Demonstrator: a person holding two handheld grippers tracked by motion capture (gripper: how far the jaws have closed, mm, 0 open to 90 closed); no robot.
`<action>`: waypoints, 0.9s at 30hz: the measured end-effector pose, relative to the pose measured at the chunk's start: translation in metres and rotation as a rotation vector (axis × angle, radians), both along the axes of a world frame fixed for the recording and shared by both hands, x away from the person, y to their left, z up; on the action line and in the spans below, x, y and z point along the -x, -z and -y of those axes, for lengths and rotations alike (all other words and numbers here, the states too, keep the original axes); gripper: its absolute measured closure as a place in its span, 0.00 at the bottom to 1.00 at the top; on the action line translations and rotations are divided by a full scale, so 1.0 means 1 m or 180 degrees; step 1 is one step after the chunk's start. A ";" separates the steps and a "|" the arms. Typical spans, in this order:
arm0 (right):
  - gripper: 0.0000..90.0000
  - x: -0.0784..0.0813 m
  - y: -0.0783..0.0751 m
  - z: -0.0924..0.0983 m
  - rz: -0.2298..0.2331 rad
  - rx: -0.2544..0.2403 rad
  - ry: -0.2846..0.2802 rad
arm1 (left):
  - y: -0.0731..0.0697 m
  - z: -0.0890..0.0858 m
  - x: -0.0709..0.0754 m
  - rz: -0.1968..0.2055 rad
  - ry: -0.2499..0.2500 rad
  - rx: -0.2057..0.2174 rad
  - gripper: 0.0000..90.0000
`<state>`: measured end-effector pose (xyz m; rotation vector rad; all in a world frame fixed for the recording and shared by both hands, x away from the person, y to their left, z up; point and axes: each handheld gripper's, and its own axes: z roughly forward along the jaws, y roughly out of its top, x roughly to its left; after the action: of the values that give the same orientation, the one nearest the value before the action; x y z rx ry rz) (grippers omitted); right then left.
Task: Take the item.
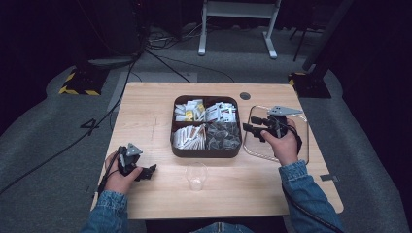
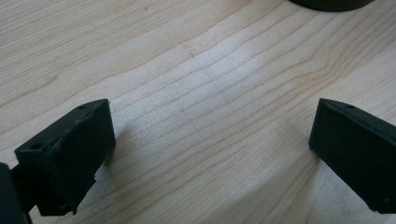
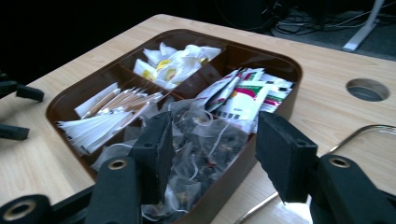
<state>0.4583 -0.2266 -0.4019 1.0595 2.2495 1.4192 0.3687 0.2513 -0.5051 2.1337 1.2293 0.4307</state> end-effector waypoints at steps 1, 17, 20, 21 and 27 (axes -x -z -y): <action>0.54 0.001 0.000 -0.001 -0.0011 0.0005 -0.0024 | 0.000 0.000 0.000 0.0000 -0.0001 0.0002 0.01; 0.57 0.000 0.020 -0.031 -0.0282 0.0320 -0.0408 | 0.000 0.000 0.000 0.0000 0.0006 -0.0001 0.01; 0.60 -0.001 0.027 -0.036 -0.0336 0.0386 -0.0474 | 0.000 0.000 0.000 0.0000 0.0005 -0.0001 0.01; 0.63 -0.001 0.029 -0.037 -0.0347 0.0419 -0.0505 | 0.000 0.000 0.000 0.0000 0.0005 0.0000 0.01; 0.71 0.000 0.037 -0.049 -0.0368 0.0599 -0.0737 | 0.000 0.000 0.000 -0.0001 0.0005 0.0000 0.01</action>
<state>0.4578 -0.1778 -0.4392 0.8648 2.6007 1.2235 0.3687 0.2513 -0.5051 2.1348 1.2277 0.4297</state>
